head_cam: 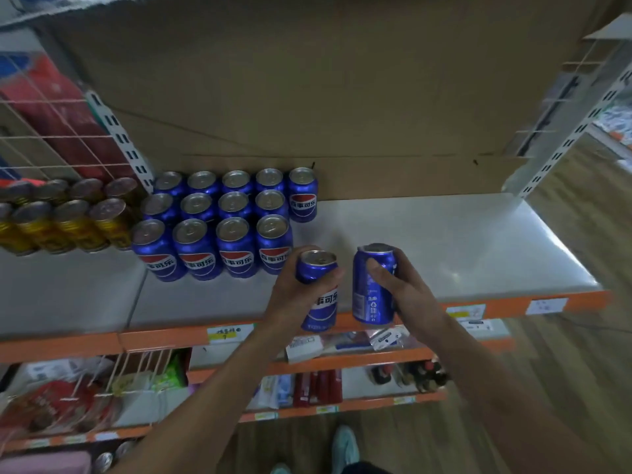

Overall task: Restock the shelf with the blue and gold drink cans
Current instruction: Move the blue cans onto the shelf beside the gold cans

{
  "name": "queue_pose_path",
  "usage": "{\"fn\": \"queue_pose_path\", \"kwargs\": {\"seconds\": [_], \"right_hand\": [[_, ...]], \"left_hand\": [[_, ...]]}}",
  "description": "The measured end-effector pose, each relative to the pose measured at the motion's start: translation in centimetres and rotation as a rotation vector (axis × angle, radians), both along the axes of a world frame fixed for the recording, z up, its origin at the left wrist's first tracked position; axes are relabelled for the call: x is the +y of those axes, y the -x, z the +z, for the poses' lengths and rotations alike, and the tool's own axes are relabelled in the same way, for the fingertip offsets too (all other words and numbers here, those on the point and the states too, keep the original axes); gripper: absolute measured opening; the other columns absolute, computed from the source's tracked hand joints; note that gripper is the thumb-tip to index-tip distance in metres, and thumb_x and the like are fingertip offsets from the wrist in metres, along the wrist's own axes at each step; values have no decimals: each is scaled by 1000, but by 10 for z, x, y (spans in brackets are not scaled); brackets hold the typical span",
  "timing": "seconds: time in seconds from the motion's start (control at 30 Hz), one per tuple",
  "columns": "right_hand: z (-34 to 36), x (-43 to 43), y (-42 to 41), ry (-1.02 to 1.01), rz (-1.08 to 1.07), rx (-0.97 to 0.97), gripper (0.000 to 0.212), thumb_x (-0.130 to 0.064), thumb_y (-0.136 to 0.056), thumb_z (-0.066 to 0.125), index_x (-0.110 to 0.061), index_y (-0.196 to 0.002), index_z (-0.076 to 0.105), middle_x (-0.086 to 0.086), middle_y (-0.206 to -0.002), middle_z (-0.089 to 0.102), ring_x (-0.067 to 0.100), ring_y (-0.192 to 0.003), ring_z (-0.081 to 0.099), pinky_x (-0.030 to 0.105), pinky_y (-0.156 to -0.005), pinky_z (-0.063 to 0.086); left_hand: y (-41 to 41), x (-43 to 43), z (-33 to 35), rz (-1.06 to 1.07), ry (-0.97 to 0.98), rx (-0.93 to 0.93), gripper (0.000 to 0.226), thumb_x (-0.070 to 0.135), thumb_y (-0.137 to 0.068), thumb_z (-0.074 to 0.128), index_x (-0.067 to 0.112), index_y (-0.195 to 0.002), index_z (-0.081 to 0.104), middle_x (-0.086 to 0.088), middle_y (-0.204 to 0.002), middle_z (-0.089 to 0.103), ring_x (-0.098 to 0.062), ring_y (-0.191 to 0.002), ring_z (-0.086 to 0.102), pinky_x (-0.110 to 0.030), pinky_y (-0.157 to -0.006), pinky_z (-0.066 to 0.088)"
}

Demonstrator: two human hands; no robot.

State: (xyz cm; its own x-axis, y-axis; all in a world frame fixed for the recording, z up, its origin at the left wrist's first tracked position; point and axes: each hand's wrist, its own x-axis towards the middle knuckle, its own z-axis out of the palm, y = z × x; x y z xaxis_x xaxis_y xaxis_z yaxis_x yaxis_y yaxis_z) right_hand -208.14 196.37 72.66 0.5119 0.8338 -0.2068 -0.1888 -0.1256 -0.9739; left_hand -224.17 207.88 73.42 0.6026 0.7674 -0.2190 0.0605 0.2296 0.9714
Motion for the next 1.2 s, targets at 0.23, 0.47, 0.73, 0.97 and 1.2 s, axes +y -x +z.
{"fn": "queue_pose_path", "kwargs": {"seconds": [0.23, 0.47, 0.73, 0.97, 1.2], "right_hand": [[-11, 34, -45, -25, 145, -176, 58, -30, -77, 77, -19, -128, 52, 0, -118, 67, 16, -107, 67, 32, -85, 56], [-19, 55, -57, -122, 252, -343, 72, -15, -64, 87, -19, -122, 44, 4, -117, 57, 6, -102, 62, 21, -84, 52], [-26, 44, -60, -47, 387, -567, 106, -27, -62, 89, -39, -146, 26, -5, -145, 34, 8, -132, 44, 26, -105, 47], [-13, 31, -83, 2, 516, -928, 93, -6, -79, 83, -42, -147, 32, -9, -146, 44, 4, -132, 45, 22, -103, 49], [-20, 40, -61, 27, 234, -1103, 92, -35, -64, 93, -34, -136, 36, -2, -133, 50, 17, -113, 58, 31, -85, 56]], "left_hand": [[-28, 12, -5, 4, -169, 12, 45, -3, -81, 78, 10, -118, 57, -6, -113, 66, -3, -97, 66, -18, -83, 53], [-27, 17, -11, -80, -255, 83, 55, 7, -80, 83, 17, -126, 53, -8, -125, 58, -10, -114, 62, -29, -94, 53], [-11, 17, -7, -180, -384, 199, 68, 11, -84, 79, 21, -140, 41, 2, -136, 52, 11, -115, 54, -7, -90, 43], [-14, 15, -16, -114, -697, 402, 74, 27, -86, 79, 31, -147, 37, 14, -139, 39, 14, -117, 40, 4, -91, 30], [-17, 9, -28, -58, -833, 526, 94, 34, -81, 81, 36, -155, 22, 6, -150, 38, -15, -134, 45, -37, -101, 51]]}}
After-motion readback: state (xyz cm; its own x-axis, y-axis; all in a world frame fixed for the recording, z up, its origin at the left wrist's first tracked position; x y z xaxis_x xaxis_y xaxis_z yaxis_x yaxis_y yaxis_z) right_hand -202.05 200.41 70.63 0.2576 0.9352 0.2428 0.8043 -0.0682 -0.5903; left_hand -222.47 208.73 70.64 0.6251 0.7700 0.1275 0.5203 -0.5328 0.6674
